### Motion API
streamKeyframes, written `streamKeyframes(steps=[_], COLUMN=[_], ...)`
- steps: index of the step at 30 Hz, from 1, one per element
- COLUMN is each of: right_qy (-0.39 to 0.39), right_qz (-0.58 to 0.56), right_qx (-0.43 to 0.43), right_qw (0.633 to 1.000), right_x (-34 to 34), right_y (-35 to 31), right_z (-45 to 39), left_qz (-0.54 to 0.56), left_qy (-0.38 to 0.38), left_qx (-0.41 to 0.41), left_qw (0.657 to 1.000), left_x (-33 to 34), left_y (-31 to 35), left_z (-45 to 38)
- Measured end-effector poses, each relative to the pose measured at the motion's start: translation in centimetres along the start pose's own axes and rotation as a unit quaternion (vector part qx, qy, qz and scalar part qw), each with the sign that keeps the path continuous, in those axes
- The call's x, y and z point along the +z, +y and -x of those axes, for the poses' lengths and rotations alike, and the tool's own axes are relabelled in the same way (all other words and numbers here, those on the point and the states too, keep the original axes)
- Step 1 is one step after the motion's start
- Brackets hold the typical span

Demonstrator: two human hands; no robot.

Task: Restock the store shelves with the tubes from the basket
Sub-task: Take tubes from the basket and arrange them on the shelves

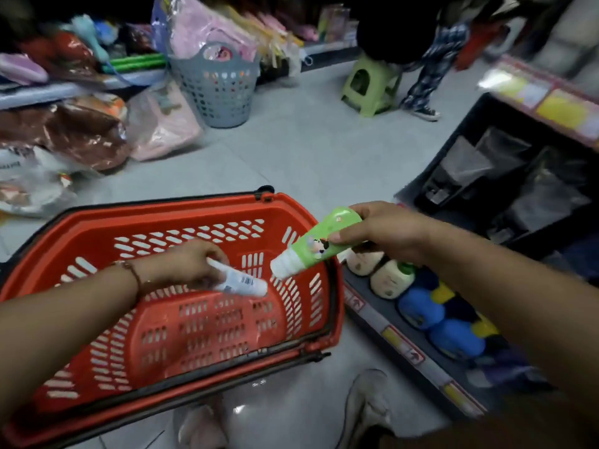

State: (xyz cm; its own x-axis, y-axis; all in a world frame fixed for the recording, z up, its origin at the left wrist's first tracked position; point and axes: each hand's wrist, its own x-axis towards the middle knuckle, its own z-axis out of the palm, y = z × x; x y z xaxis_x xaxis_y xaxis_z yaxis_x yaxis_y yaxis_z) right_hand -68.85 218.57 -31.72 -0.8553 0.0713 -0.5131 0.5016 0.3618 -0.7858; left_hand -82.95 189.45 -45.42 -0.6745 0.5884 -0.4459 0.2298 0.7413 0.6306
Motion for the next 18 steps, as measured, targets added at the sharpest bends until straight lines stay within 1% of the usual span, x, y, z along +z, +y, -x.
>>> streamKeyframes(steps=[2, 3, 4, 5, 7, 8, 9, 11, 12, 14, 16, 17, 18], right_qy=[0.035, 0.057, 0.083, 0.107, 0.148, 0.160, 0.166, 0.149, 0.136, 0.125, 0.123, 0.129, 0.141], right_qz=[-0.143, -0.219, -0.296, -0.372, -0.502, -0.547, -0.575, -0.610, -0.627, -0.661, -0.673, -0.679, -0.674], right_qx=[-0.008, -0.017, -0.024, -0.034, -0.049, -0.056, -0.061, -0.092, -0.106, -0.107, -0.077, -0.061, -0.046], right_qw=[0.989, 0.974, 0.951, 0.921, 0.851, 0.820, 0.799, 0.773, 0.760, 0.732, 0.725, 0.720, 0.723], right_x=[-1.7, -2.4, -2.8, -3.1, -3.4, -3.4, -3.5, -3.4, -3.4, -3.1, -2.5, -2.4, -2.6], right_y=[0.6, 1.1, 1.5, 2.1, 3.3, 3.6, 4.1, 5.3, 6.3, 8.4, 9.7, 9.7, 9.8], right_z=[4.4, 6.6, 8.8, 10.9, 14.5, 15.9, 16.8, 17.6, 17.6, 17.4, 17.5, 17.8, 18.4], left_qz=[0.140, 0.198, 0.255, 0.322, 0.445, 0.493, 0.534, 0.604, 0.635, 0.690, 0.707, 0.705, 0.700], left_qy=[0.039, 0.046, 0.044, 0.032, -0.004, -0.012, -0.018, -0.023, -0.038, -0.083, -0.155, -0.187, -0.207], left_qx=[0.046, 0.071, 0.092, 0.114, 0.144, 0.150, 0.151, 0.134, 0.114, 0.069, 0.026, 0.014, -0.011], left_qw=[0.988, 0.976, 0.962, 0.940, 0.884, 0.857, 0.832, 0.785, 0.763, 0.716, 0.689, 0.684, 0.683], left_x=[-1.4, -1.6, -1.5, -1.1, 0.1, 0.8, 1.7, 4.0, 5.4, 8.6, 11.7, 13.2, 14.7], left_y=[4.0, 6.4, 8.8, 11.2, 15.8, 17.7, 19.5, 22.0, 23.2, 24.8, 26.7, 27.7, 29.0], left_z=[3.2, 4.9, 6.6, 8.2, 11.0, 12.2, 13.6, 15.0, 15.5, 15.6, 15.2, 14.8, 14.7])
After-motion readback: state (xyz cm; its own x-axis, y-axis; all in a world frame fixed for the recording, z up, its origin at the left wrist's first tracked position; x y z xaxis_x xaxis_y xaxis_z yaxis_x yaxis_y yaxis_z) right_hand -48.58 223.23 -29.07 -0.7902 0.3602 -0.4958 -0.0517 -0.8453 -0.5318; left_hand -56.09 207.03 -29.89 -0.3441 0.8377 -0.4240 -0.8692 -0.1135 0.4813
